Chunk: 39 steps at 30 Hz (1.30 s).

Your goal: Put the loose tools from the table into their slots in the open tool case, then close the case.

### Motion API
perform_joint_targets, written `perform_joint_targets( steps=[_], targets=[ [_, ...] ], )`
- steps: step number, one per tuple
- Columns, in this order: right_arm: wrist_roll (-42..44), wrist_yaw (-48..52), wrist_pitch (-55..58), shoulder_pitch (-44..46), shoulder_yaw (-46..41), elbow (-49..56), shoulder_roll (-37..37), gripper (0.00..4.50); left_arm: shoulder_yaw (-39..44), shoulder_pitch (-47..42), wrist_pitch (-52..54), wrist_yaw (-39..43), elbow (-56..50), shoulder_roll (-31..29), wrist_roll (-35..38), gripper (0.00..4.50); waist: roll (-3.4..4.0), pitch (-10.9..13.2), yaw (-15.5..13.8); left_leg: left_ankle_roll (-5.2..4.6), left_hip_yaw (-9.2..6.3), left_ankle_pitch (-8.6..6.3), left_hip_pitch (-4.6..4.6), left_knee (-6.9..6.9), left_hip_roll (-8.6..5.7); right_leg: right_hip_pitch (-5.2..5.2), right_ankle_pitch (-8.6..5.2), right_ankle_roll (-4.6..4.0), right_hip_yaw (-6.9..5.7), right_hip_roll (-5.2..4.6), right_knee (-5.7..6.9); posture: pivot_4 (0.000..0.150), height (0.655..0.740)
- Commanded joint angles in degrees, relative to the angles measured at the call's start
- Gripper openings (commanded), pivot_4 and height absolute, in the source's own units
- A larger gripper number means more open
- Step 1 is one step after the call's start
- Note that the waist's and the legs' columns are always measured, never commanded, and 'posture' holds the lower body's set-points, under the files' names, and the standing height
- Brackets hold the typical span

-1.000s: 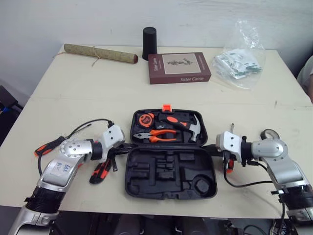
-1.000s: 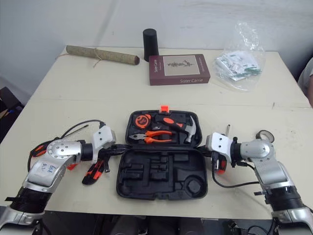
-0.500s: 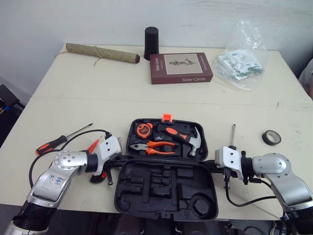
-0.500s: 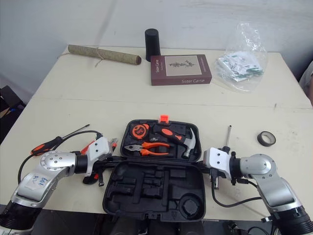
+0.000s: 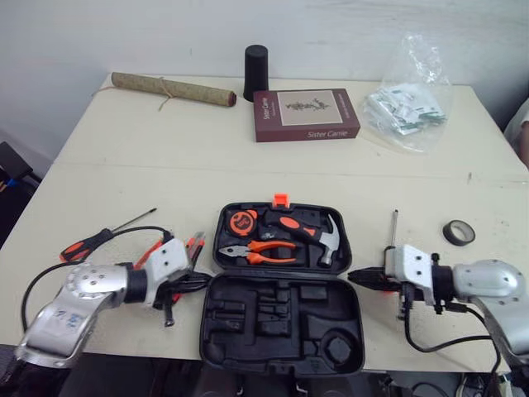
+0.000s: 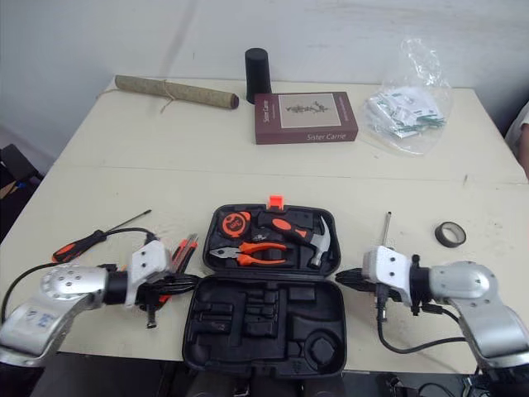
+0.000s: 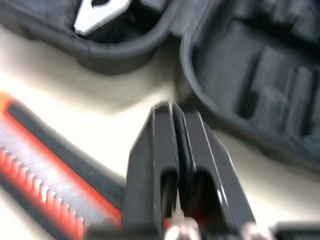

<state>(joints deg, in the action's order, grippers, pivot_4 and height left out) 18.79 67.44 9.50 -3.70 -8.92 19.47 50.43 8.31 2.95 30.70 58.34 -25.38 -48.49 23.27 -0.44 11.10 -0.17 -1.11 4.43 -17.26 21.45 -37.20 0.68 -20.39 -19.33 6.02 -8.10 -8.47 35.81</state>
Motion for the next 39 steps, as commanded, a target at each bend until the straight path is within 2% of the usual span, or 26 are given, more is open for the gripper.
perform_joint_targets(
  steps=[1,3,6,9,11,12,14,16,20,25,29,34,39],
  targets=[
    [4.5,-0.1,2.2,-5.6,-10.0,4.8,1.7,0.00,11.4,4.5,0.2,3.2,-2.6,-2.2,5.7,0.07,0.00,0.0,-0.2,0.00,0.00,-0.02,-0.01,0.00,0.00,0.01,0.00,0.00,0.01,-0.01,-0.04,0.150,0.7400],
    [5.9,-1.3,4.0,-9.4,-16.2,4.4,1.1,0.66,17.7,6.6,-3.3,3.1,2.4,-2.0,4.7,0.00,0.01,0.0,-0.5,-0.02,0.00,-0.04,-0.04,-0.01,0.00,0.03,0.00,0.00,0.02,0.00,-0.22,0.150,0.7400],
    [3.6,-3.7,-1.3,-14.0,-25.0,-3.8,-1.6,1.81,27.4,7.5,-8.9,1.1,13.8,-0.2,3.9,0.80,0.01,0.0,-0.9,-0.05,0.06,-0.09,-0.10,0.01,0.00,0.03,-0.01,-0.02,0.06,0.02,-0.23,0.150,0.7400],
    [1.6,-3.7,-7.7,-17.7,-30.5,-12.3,-2.8,3.23,33.4,8.3,-16.9,0.9,25.1,-0.4,1.7,2.15,0.00,0.0,-1.1,-0.12,0.23,-0.23,-0.14,0.03,0.01,-0.01,-0.02,-0.02,0.14,0.05,-0.28,0.150,0.7400],
    [0.9,-4.5,-12.1,-19.5,-34.6,-19.8,-3.3,4.36,38.4,8.5,-22.1,-1.1,35.4,-2.7,-0.5,3.22,-0.02,0.0,-1.1,-0.22,0.49,-0.37,-0.19,0.08,0.01,-0.10,-0.02,-0.01,0.24,0.05,-0.28,0.150,0.7400],
    [0.5,-4.9,-13.8,-20.2,-36.1,-23.1,-3.2,4.50,40.6,8.5,-23.8,-2.1,39.9,-4.0,-1.0,3.52,-0.06,0.0,-1.1,-0.26,0.58,-0.44,-0.23,0.06,0.01,-0.11,-0.02,-0.01,0.29,0.04,-0.28,0.150,0.7400],
    [-1.5,-7.1,-19.3,-21.1,-38.6,-31.1,-2.9,4.50,44.7,9.3,-26.1,-4.3,48.6,-6.6,-1.7,4.44,-0.14,0.1,-1.0,-0.33,0.73,-0.52,-0.23,0.05,0.03,-0.19,0.00,0.02,0.35,0.00,-0.25,0.150,0.7400],
    [-3.1,-9.5,-24.1,-21.7,-40.2,-37.9,-2.6,4.50,47.2,10.4,-29.0,-5.8,57.1,-8.9,-2.3,4.49,-0.23,0.0,-0.9,-0.34,0.83,-0.61,-0.29,0.04,0.07,-0.23,0.01,0.04,0.39,-0.07,-0.25,0.150,0.7400],
    [-3.7,-14.1,-29.5,-21.8,-42.7,-47.4,-2.3,4.50,49.6,12.2,-32.7,-8.2,66.2,-10.1,-2.2,4.49,-0.19,0.0,0.3,-0.13,0.92,-0.91,-0.41,0.07,0.14,-0.25,0.00,0.04,0.70,-0.16,-0.25,0.150,0.7400],
    [-1.9,-17.8,-31.0,-21.3,-43.0,-50.1,-3.0,4.50,50.1,10.7,-31.0,-8.7,62.7,-8.2,1.9,4.49,-0.25,0.0,0.6,0.09,0.91,-0.97,-0.48,0.07,0.26,-0.27,-0.01,-0.05,0.73,-0.12,-0.12,0.150,0.7400],
    [1.5,-16.6,-26.0,-21.1,-38.7,-41.2,-6.1,4.50,47.0,9.6,-27.2,-7.6,53.3,-5.6,4.9,4.49,-0.22,0.0,0.6,0.18,0.91,-0.99,-0.50,0.08,0.31,-0.26,-0.01,-0.09,0.78,-0.11,-0.13,0.150,0.7400],
    [7.5,-18.9,-13.8,-19.4,-30.4,-20.7,-10.4,4.50,39.9,8.0,-18.2,-5.2,35.5,-1.9,11.0,4.49,-0.20,0.0,0.9,0.30,0.93,-0.94,-0.48,0.06,0.33,-0.27,-0.01,-0.09,0.83,-0.09,-0.10,0.150,0.7400],
    [12.9,-20.7,-3.4,-16.2,-23.4,-2.7,-10.1,4.50,30.9,5.1,-11.8,-5.9,20.3,-0.5,13.8,4.49,-0.09,0.0,0.7,0.29,0.94,-0.91,-0.44,-0.01,0.32,-0.31,0.00,-0.10,0.87,-0.07,-0.01,0.150,0.7400]
  ],
)
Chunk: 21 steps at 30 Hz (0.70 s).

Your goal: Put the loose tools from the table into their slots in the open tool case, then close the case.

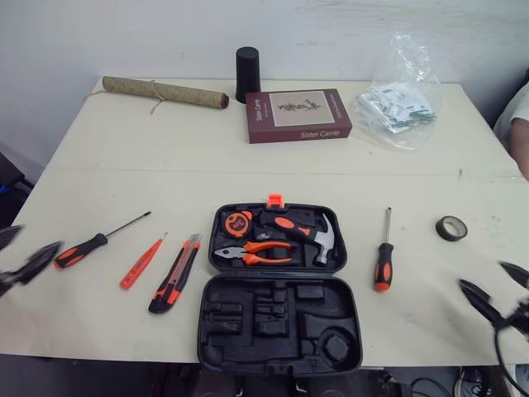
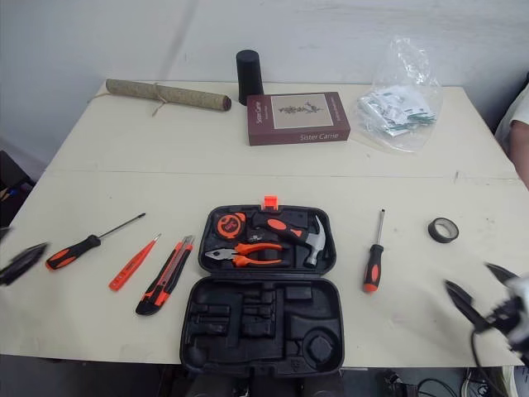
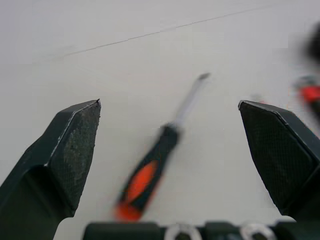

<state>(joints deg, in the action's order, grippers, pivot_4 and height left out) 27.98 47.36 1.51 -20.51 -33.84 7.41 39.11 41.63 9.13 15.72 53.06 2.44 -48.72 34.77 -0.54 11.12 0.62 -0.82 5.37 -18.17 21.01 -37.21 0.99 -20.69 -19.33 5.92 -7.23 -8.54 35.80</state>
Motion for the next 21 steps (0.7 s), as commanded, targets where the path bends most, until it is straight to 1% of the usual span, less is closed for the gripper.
perform_joint_targets(
  steps=[1,4,7,10,12,15,17,19,21],
  targets=[
    [4.5,-0.1,5.9,1.1,2.8,12.2,1.7,4.50,-3.2,-1.3,4.4,-0.6,-9.2,-0.4,2.8,4.49,0.01,0.0,-0.2,-0.20,0.00,0.11,0.03,0.01,0.00,-0.02,0.00,0.00,0.00,0.02,-0.01,0.150,0.7400],
    [6.3,2.6,6.6,3.3,6.1,17.7,2.6,4.50,-4.4,-1.0,6.6,-0.7,-11.9,-1.2,2.0,4.49,0.01,0.0,-0.3,-0.25,0.00,0.14,0.08,0.06,0.03,-0.04,0.00,0.00,-0.03,0.15,0.04,0.150,0.7400],
    [8.0,5.9,4.8,6.3,9.1,20.6,2.2,4.50,-4.8,-0.7,8.8,-3.4,-12.5,-1.5,-0.3,4.49,0.00,0.0,-0.3,-0.30,0.04,0.16,0.12,0.01,0.04,-0.02,0.00,0.00,-0.07,0.23,0.03,0.150,0.7400],
    [7.7,6.9,3.3,10.7,13.0,22.4,1.2,4.50,-4.3,-1.8,11.7,-10.4,-8.3,-2.0,-4.8,4.49,-0.06,0.0,-0.5,-0.37,0.04,0.19,0.11,-0.06,0.00,0.00,0.01,0.03,-0.06,0.19,-0.02,0.150,0.7400],
    [7.0,7.6,0.9,13.1,14.8,22.8,-0.1,4.50,-3.1,-1.9,13.5,-12.4,-5.5,-2.6,-6.1,4.49,-0.08,0.0,-0.5,-0.38,0.03,0.18,0.09,-0.09,0.00,-0.01,0.01,0.03,-0.05,0.17,-0.06,0.150,0.7400],
    [7.5,9.7,-1.0,15.7,17.9,23.3,-1.3,4.50,-1.7,-1.2,12.6,-9.6,1.8,-5.4,-7.5,4.49,-0.12,0.0,-0.5,-0.36,0.03,0.18,0.11,-0.06,0.01,-0.07,0.01,0.02,-0.05,0.18,-0.01,0.150,0.7400],
    [8.2,11.9,-2.8,16.5,19.2,23.1,-2.0,4.50,-2.2,-0.7,10.9,-5.0,5.8,-7.5,-7.9,4.49,-0.19,0.0,-0.5,-0.35,0.02,0.18,0.17,-0.03,0.03,-0.11,0.01,0.02,-0.08,0.20,0.09,0.150,0.7400],
    [9.2,13.2,-3.6,17.0,20.1,22.6,-3.0,4.50,-4.5,-1.4,7.1,-0.6,11.5,-10.1,-9.8,4.49,-0.19,0.0,-0.4,-0.36,0.05,0.17,0.18,-0.03,0.01,-0.10,0.01,0.02,-0.12,0.19,0.07,0.150,0.7400],
    [9.7,15.0,-4.3,16.9,20.9,22.1,-3.3,4.50,-8.7,-3.9,3.3,2.9,18.0,-12.3,-12.5,4.49,-0.20,0.0,-0.6,-0.37,0.05,0.17,0.19,-0.05,-0.01,-0.08,0.01,0.03,-0.14,0.15,0.06,0.150,0.7400]
  ],
)
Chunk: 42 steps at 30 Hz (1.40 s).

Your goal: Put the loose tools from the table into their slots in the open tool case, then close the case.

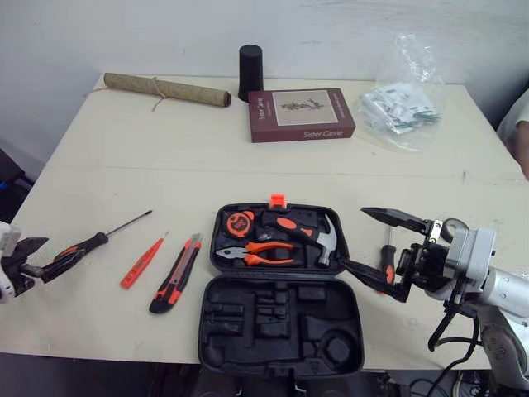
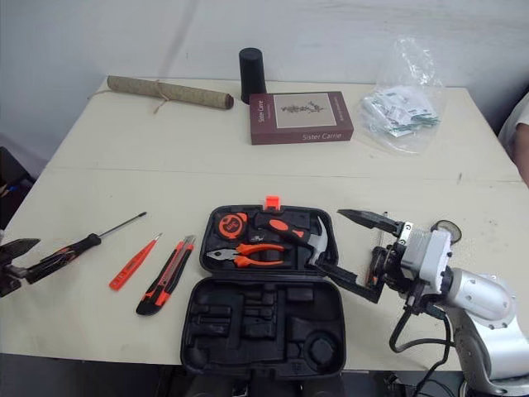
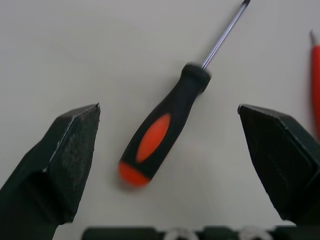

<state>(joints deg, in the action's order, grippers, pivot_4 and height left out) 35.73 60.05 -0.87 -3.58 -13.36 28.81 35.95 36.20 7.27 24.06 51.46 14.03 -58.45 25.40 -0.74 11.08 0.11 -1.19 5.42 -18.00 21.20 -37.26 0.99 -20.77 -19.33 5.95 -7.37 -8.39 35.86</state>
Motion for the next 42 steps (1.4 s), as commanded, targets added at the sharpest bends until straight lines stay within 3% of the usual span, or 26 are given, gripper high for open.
perform_joint_targets(
  steps=[1,8,16,19,26,31,36,42],
  targets=[
    [2.1,3.1,-2.1,-0.1,0.6,0.5,-0.2,4.50,-4.9,-3.4,-6.7,5.4,8.7,-3.1,-4.3,4.49,0.00,0.0,-0.2,0.00,-0.01,0.00,0.00,-0.01,-0.02,0.00,0.00,0.00,-0.01,-0.02,-0.01,0.150,0.7400],
    [4.7,4.7,-0.9,-1.7,0.2,2.1,0.3,4.50,-17.1,-16.6,-10.3,12.0,19.6,-5.2,-9.8,4.49,-0.15,-0.1,0.0,-0.02,-0.03,-0.01,0.01,0.01,-0.05,-0.01,0.00,0.01,-0.08,-0.02,0.10,0.150,0.7400],
    [3.8,4.4,-1.0,-3.7,0.0,2.5,1.0,4.50,-25.3,-28.4,-17.1,15.8,34.4,-6.3,-16.9,4.49,-0.20,-0.1,0.1,-0.09,0.35,0.04,0.02,-0.02,-0.04,-0.25,0.02,0.04,-0.20,0.37,0.25,0.150,0.7400],
    [3.6,4.2,-1.0,-3.8,-0.3,2.4,1.3,4.50,-26.0,-29.9,-18.3,17.2,36.7,-6.0,-17.4,3.68,-0.21,-0.1,0.1,-0.09,0.36,0.05,0.02,-0.05,-0.03,-0.28,0.02,0.04,-0.18,0.35,0.31,0.150,0.7400],
    [2.8,3.5,-1.1,-4.9,-1.4,2.4,2.1,4.50,-23.4,-26.7,-19.2,20.1,34.6,-5.1,-14.5,0.79,-0.21,-0.1,0.2,-0.10,0.46,0.04,0.02,-0.05,-0.02,-0.35,0.02,0.04,-0.10,0.28,0.34,0.150,0.7400],
    [2.1,4.5,-1.6,-5.8,-3.6,0.7,3.1,4.50,-14.4,-22.9,-17.7,23.0,22.3,-4.3,-5.0,0.80,-0.35,-0.1,0.1,-0.11,0.52,0.04,0.09,-0.11,0.01,-0.51,0.02,0.04,-0.05,0.03,0.53,0.150,0.7400],
    [1.4,7.9,-3.9,-9.0,-8.7,-4.4,4.7,4.50,-9.1,-13.7,-5.1,23.6,-8.6,-3.7,5.4,0.80,-0.64,-0.1,-0.1,-0.17,0.35,0.00,0.20,-0.27,-0.01,-0.42,0.02,0.04,0.13,-0.10,0.50,0.150,0.7400],
    [1.2,12.8,-6.6,-11.1,-11.6,-10.0,5.8,4.50,-15.5,-10.2,8.6,20.9,-36.9,-6.1,12.7,0.80,-0.50,0.0,0.1,-0.17,0.15,-0.03,-0.05,-0.22,0.00,0.09,0.04,0.08,0.21,-0.03,0.07,0.150,0.7400]
  ],
)
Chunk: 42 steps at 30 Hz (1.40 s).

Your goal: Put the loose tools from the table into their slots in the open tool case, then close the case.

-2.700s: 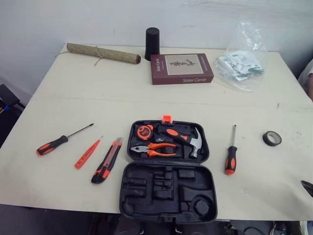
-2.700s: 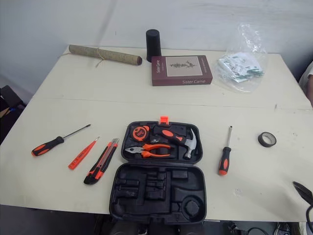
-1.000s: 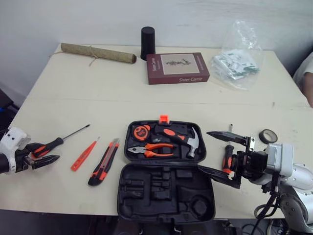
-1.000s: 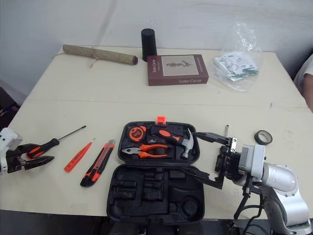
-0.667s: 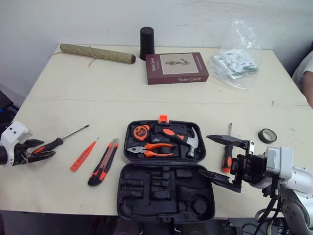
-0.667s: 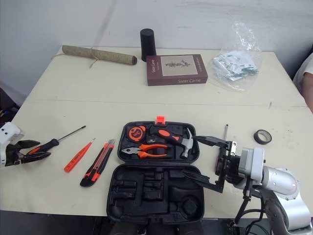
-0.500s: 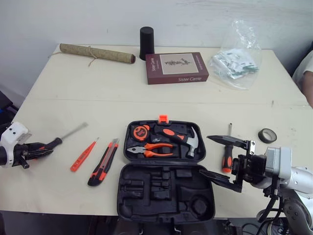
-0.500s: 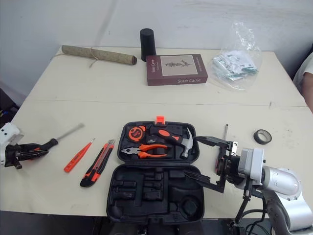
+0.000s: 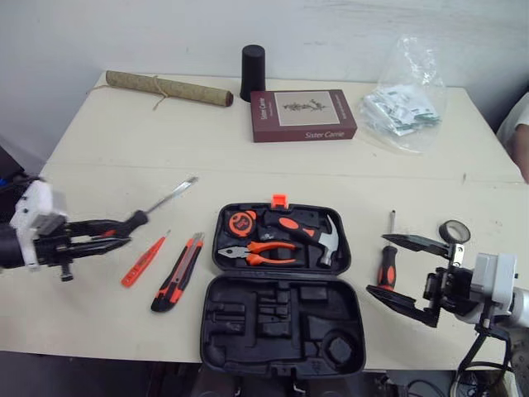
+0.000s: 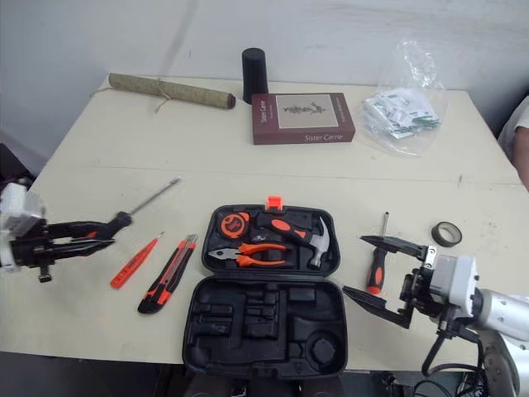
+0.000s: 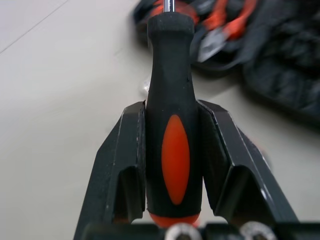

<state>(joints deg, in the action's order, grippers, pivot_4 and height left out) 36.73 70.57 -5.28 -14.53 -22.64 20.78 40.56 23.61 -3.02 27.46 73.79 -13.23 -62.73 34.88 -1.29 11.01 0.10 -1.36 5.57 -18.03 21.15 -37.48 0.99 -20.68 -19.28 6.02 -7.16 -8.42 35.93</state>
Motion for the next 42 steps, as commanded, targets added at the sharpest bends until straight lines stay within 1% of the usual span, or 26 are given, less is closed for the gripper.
perform_joint_targets(
  steps=[1,3,6,8,10,12,14,18,21,32,42],
  targets=[
    [0.1,2.8,-2.5,0.0,-2.7,-3.0,1.4,4.50,-5.0,-1.1,7.4,-3.2,-12.6,-1.8,3.9,0.80,0.10,0.1,0.2,0.00,0.01,0.00,-0.02,0.00,0.00,0.01,0.00,0.00,0.01,0.01,-0.03,0.150,0.7400],
    [0.3,3.2,-2.7,0.2,-3.1,-4.2,1.6,4.50,-9.0,-3.9,10.9,-6.5,-16.8,-1.6,4.4,0.80,0.25,0.1,0.1,0.02,0.05,0.01,-0.08,0.01,0.00,0.01,0.00,0.00,0.08,0.06,-0.05,0.150,0.7400],
    [0.2,4.1,-3.5,-0.4,-3.3,-4.9,1.5,4.50,-17.6,-8.6,16.9,-11.8,-21.9,-2.5,1.1,0.80,0.33,0.2,-0.1,0.08,-0.01,0.05,-0.06,0.00,0.00,-0.01,-0.01,-0.02,0.09,0.13,-0.05,0.150,0.7400],
    [0.1,4.0,-3.8,-0.9,-3.3,-4.8,1.1,4.50,-24.2,-12.7,19.7,-13.7,-24.6,-3.1,-1.9,0.80,0.34,0.2,-0.3,0.08,-0.05,0.05,-0.04,0.01,0.00,0.00,-0.01,-0.02,0.09,0.20,-0.01,0.150,0.7400],
    [0.0,3.8,-3.9,-1.5,-3.1,-4.3,0.8,4.50,-29.9,-16.7,21.7,-16.3,-26.4,-1.7,-4.9,0.80,0.34,0.2,-0.3,0.09,-0.05,0.06,-0.01,-0.01,-0.01,0.00,-0.01,-0.02,0.12,0.51,0.00,0.150,0.7400],
    [-0.1,2.8,-3.7,-2.2,-2.7,-2.9,0.1,4.50,-35.6,-20.2,24.2,-19.5,-27.5,0.9,-7.8,0.80,0.34,0.2,-0.4,0.09,-0.05,0.06,0.01,-0.04,0.01,0.02,0.00,0.00,0.18,0.60,-0.01,0.150,0.7400],
    [-0.3,1.4,-3.2,-2.9,-2.1,-1.2,-0.5,4.50,-40.2,-22.5,24.7,-20.5,-27.7,1.9,-11.0,0.80,0.35,0.2,-0.6,0.09,-0.06,0.06,0.01,-0.07,0.05,0.03,0.00,0.01,0.25,0.67,-0.02,0.150,0.7400],
    [-0.8,-0.7,-2.1,-3.7,-1.4,1.6,-0.7,4.50,-47.1,-26.1,24.9,-19.6,-27.1,2.3,-15.8,0.80,0.36,0.2,-1.1,0.13,-0.03,0.03,0.05,-0.18,0.12,0.00,0.00,0.00,0.32,0.79,-0.06,0.150,0.7400],
    [-0.8,-2.6,-0.4,-4.0,-1.2,4.3,-0.2,4.50,-49.9,-28.1,25.0,-19.2,-26.4,4.2,-17.2,0.80,0.36,0.2,-1.5,0.14,-0.03,0.03,0.07,-0.25,0.15,0.00,-0.01,-0.02,0.32,0.80,-0.08,0.150,0.7400],
    [0.0,-6.7,4.6,-4.4,-1.4,10.5,0.9,4.50,-54.8,-30.8,23.8,-18.7,-23.5,6.0,-23.9,0.80,0.36,0.2,-1.5,0.13,-0.04,0.01,0.08,-0.43,0.22,0.02,-0.03,-0.06,0.32,0.84,-0.06,0.150,0.7400],
    [0.9,-6.5,6.7,-5.2,-1.7,11.9,1.3,4.50,-55.2,-31.6,22.3,-17.6,-22.5,6.2,-27.0,0.80,0.37,0.2,-1.5,0.11,-0.05,0.00,0.07,-0.47,0.23,0.04,-0.03,-0.06,0.31,0.83,-0.04,0.150,0.7400]
  ],
)
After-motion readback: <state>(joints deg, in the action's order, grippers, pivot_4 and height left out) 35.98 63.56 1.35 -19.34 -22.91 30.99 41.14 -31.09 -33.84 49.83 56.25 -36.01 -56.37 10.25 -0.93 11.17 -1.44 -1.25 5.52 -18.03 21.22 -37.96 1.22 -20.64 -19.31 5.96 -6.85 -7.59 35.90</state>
